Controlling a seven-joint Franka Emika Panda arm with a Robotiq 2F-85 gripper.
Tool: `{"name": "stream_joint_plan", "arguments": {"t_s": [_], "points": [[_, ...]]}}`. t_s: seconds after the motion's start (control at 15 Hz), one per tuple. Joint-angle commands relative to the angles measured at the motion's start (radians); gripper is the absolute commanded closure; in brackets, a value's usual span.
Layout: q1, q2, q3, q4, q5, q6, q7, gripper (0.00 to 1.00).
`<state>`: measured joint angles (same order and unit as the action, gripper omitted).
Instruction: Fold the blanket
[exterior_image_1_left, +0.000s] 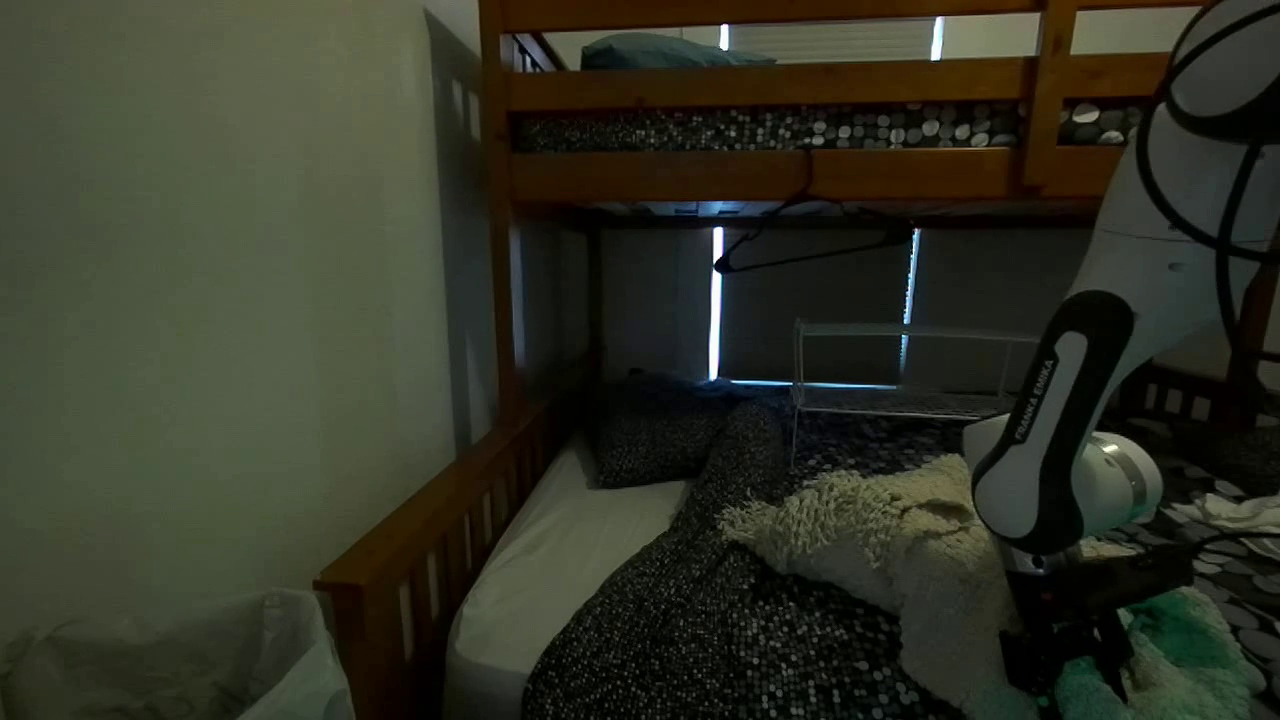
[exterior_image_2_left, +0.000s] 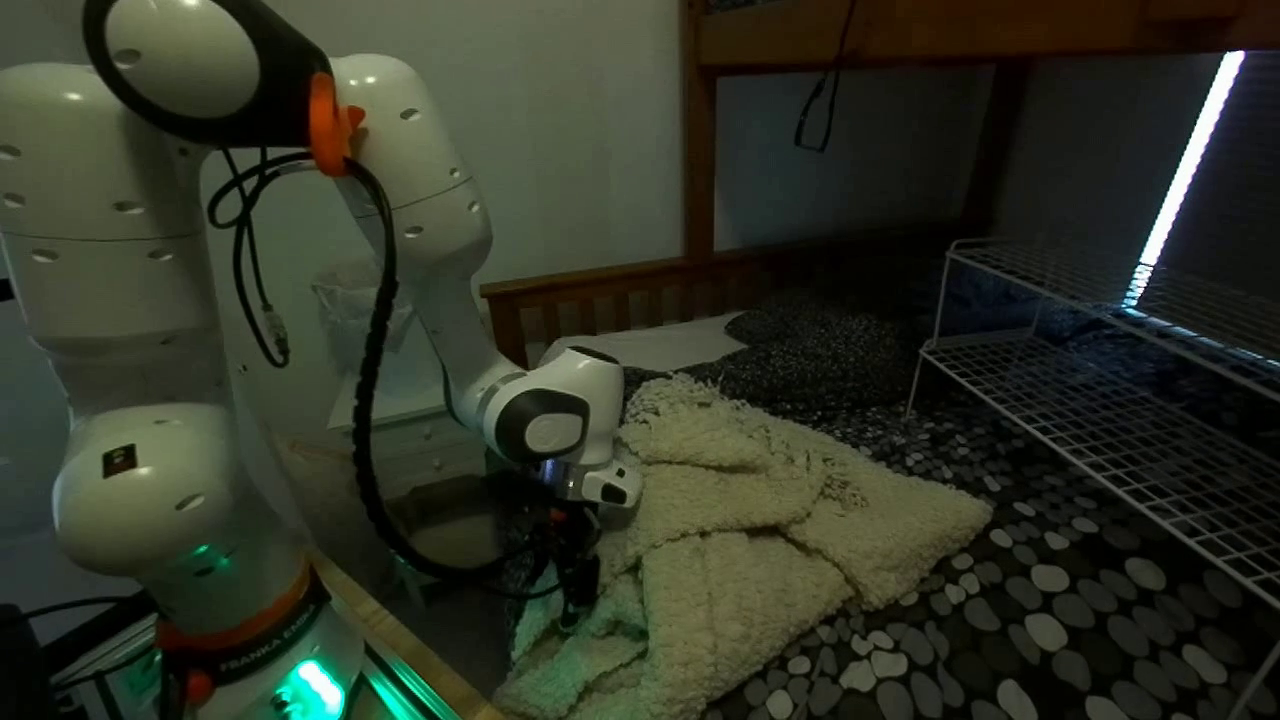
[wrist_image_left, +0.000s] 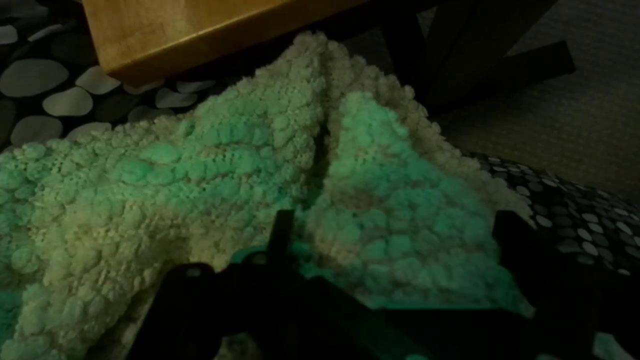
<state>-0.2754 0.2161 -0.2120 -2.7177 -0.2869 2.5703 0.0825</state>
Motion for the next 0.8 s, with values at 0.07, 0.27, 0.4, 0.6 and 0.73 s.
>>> {"name": "stream_joint_plan", "arguments": {"t_s": [0.07,0.27,0.4,0.6,0.73], "points": [[0.087,0.097,-0.129,0.047,-0.116,0.03,0.192,0.0],[0.161,0.136,-0.21,0.071,-0.243,0.061,0.341,0.0],[0.217,0.17,-0.263,0.087,-0.338,0.092,0.442,0.0],[0.25,0.247,-0.286,0.112,-0.415,0.161,0.508,0.0],[0.263,0.286,-0.293,0.117,-0.427,0.205,0.519,0.25]]}}
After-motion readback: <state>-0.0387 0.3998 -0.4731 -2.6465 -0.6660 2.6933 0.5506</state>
